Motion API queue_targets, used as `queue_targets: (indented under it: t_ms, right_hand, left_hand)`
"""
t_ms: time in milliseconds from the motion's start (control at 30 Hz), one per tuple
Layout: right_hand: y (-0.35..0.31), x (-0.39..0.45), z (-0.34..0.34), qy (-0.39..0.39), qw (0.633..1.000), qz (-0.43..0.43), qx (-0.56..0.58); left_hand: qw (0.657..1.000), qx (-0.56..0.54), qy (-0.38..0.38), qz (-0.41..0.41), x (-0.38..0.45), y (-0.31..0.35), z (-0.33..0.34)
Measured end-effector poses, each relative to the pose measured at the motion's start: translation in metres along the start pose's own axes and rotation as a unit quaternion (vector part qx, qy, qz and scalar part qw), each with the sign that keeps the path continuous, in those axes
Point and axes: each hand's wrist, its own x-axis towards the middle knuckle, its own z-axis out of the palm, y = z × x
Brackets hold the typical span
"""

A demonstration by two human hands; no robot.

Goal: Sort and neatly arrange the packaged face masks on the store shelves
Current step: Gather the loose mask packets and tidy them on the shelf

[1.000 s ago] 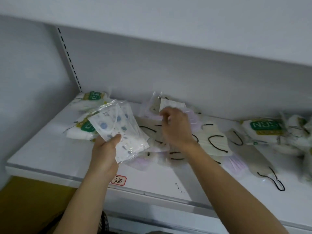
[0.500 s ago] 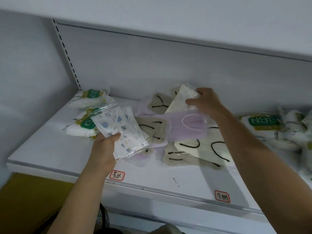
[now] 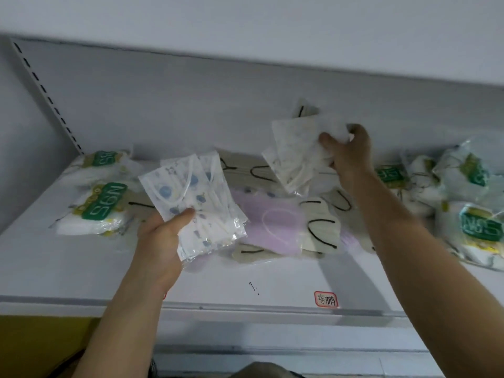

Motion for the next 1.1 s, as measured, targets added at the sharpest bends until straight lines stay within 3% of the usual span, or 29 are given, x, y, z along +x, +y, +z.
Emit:
queue_targets:
  t_ms: [133,233,367,433,533,633,733,833,967,1033,1100]
  right_hand:
    - [0.022,-0.005,-0.007,-0.026,0.981,-0.035,-0.19]
    - [0.031,-0.003,-0.016,0.026,0.976,-0.047,-0.212]
    - [0.034,0.001,-0.025,0.033,0.995,0.048,-0.079]
    - [0.033,-0.006,-0.033,0.007,0.991,0.102,0.09]
    - [0.029,-0.028,-0.046,-0.116,0.925,0.147,0.33]
    - [0.023,-0.064,-0.046,-0.188,0.89,0.172,0.379]
    - [0.022,-0.105,-0.027,-0.166,0.925,0.155,0.304]
    - [0.021,-0.137,-0.008,-0.155,0.982,0.067,0.087]
    - [0.025,-0.149,-0.005,-0.199,0.98,-0.002,0.011]
    - [0.029,-0.15,-0.003,-0.228,0.972,-0.043,-0.023]
    - [0.031,-0.149,0.006,-0.201,0.978,-0.05,-0.016]
  left_hand:
    - [1.0,-0.002,-0.014,-0.013,-0.005,-0.009,0.005]
    - [1.0,-0.006,-0.021,-0.022,-0.009,-0.013,0.007]
    - [0.999,-0.01,-0.039,-0.036,-0.015,-0.017,0.013]
    - [0.997,-0.013,-0.055,-0.049,-0.019,-0.018,0.019]
    - [0.995,-0.017,-0.067,-0.069,-0.024,-0.019,0.025]
    - [0.994,-0.017,-0.072,-0.083,-0.023,-0.022,0.029]
    - [0.987,-0.021,-0.098,-0.128,-0.025,-0.026,0.044]
    - [0.969,-0.036,-0.156,-0.186,-0.031,-0.029,0.061]
    - [0.965,-0.072,-0.174,-0.181,-0.033,-0.032,0.06]
    - [0.967,-0.031,-0.181,-0.177,-0.034,-0.031,0.054]
    - [0.972,0.048,-0.175,-0.15,-0.033,-0.034,0.044]
